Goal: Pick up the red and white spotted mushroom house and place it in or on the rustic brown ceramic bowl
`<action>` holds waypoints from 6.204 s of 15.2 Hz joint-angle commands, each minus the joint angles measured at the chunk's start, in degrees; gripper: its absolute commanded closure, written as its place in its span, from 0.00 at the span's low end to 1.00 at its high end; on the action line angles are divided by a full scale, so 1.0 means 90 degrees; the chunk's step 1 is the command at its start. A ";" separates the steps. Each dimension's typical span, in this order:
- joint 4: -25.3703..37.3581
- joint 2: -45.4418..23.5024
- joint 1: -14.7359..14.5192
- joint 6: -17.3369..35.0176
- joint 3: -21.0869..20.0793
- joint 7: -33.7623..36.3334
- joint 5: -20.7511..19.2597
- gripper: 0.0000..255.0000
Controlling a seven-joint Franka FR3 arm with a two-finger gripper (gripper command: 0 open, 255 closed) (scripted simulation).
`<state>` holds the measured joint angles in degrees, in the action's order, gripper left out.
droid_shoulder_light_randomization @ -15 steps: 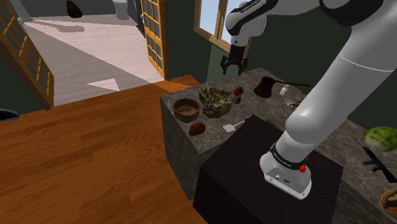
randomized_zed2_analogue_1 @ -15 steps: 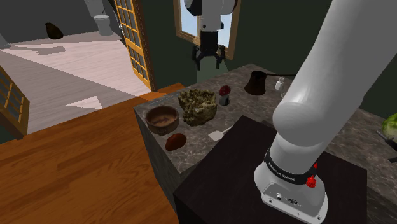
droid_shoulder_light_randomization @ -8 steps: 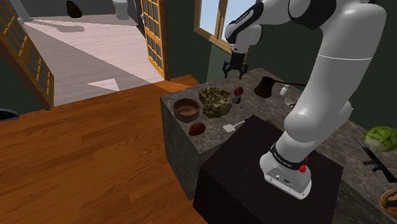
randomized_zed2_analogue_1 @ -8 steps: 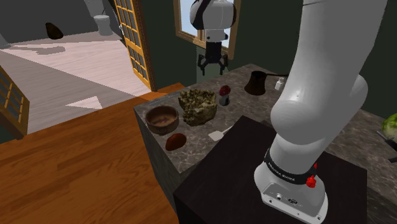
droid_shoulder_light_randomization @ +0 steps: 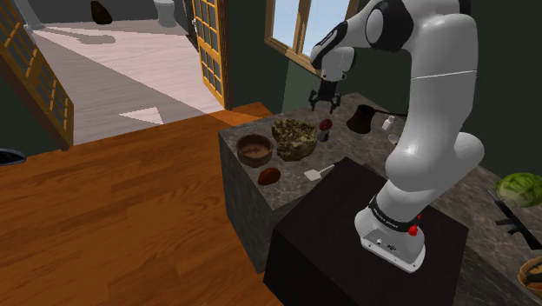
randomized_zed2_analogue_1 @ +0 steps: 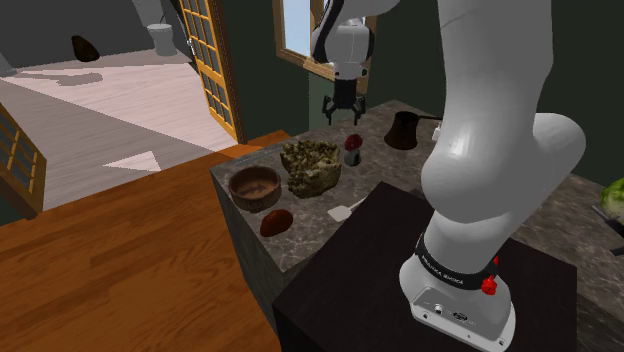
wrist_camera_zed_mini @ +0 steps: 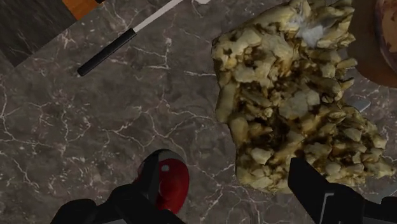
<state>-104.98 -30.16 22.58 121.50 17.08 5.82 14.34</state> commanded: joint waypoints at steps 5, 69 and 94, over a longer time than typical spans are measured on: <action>0.1174 -0.1296 0.0577 -0.0038 0.0040 0.0081 0.0364 0.00; 0.0559 0.0124 -0.0214 -0.0756 0.0163 0.1219 0.0062 1.00; 0.0466 0.0502 -0.2577 -0.0497 -0.0884 0.4502 0.0151 1.00</action>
<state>-101.09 -25.56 0.30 116.98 9.55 44.96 15.66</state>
